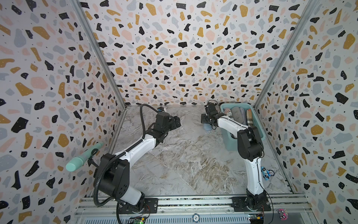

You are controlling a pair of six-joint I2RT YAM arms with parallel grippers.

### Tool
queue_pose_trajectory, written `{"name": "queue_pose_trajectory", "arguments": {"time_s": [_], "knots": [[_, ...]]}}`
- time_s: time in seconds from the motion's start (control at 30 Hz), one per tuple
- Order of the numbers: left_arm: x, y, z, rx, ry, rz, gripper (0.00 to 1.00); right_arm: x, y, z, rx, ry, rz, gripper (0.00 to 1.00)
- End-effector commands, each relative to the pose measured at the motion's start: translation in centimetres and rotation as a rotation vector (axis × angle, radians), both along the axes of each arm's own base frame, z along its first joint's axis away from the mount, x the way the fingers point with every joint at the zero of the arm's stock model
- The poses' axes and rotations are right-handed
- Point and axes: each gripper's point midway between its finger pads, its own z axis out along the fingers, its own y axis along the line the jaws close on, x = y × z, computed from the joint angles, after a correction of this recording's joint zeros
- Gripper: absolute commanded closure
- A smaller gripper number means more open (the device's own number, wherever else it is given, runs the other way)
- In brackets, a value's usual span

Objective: Put the glasses cases into the storage boxes
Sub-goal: Pick up the glasses case at the center of the board, then place the glasses case in the storage box.

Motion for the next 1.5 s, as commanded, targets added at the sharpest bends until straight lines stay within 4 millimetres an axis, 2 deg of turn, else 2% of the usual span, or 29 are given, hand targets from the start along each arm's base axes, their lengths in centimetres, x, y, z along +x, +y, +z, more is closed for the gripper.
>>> {"name": "queue_pose_trajectory", "arguments": {"time_s": [0.0,0.13,0.23,0.3,0.4,0.47,0.57,0.7,0.83,0.93,1.0,1.17,1.33,1.47], "knots": [[0.6,0.0,3.2,-0.036,-0.082,0.005,0.04,-0.2,0.2,7.7,0.031,-0.132,0.035,0.40],[0.5,-1.2,3.0,-0.104,-0.075,-0.039,0.05,-1.5,-1.7,12.6,0.021,-0.208,0.033,0.41],[0.3,-2.1,2.9,-0.132,-0.066,-0.082,0.06,-2.3,-4.8,16.0,0.034,-0.261,0.002,0.42],[0.3,-2.1,2.8,-0.134,-0.071,-0.082,0.06,-2.8,-7.7,17.8,0.025,-0.288,-0.041,0.42],[0.1,-2.2,3.1,-0.142,-0.079,-0.087,0.06,-3.9,-12.3,18.8,0.005,-0.299,-0.125,0.42],[0.1,-2.3,3.2,-0.151,-0.077,-0.092,0.06,-5.5,-15.9,18.3,0.002,-0.293,-0.219,0.42],[-0.1,-2.5,3.4,-0.165,-0.081,-0.098,0.07,-8.5,-20.4,17.1,0.095,-0.337,-0.325,0.42],[-0.1,-2.8,3.0,-0.186,-0.072,-0.107,0.07,-10.8,-24.8,12.8,0.121,-0.253,-0.414,0.41],[-0.1,-3.1,2.7,-0.188,-0.061,-0.115,0.07,-12.2,-26.1,9.9,0.101,-0.208,-0.452,0.36],[-0.1,-3.0,2.8,-0.187,-0.064,-0.115,0.07,-12.3,-26.4,9.2,0.095,-0.191,-0.456,0.28],[-0.1,-2.9,2.9,-0.179,-0.070,-0.113,0.07,-12.2,-26.1,9.8,0.102,-0.205,-0.432,0.22],[0.0,-2.8,2.9,-0.172,-0.069,-0.108,0.07,-12.6,-25.3,12.4,0.102,-0.265,-0.407,0.14],[0.0,-2.7,3.0,-0.162,-0.072,-0.106,0.07,-13.6,-24.3,15.0,0.003,-0.326,-0.414,0.13],[0.0,-2.6,3.0,-0.159,-0.072,-0.102,0.07,-14.3,-23.2,15.7,-0.017,-0.334,-0.394,0.14]]}}
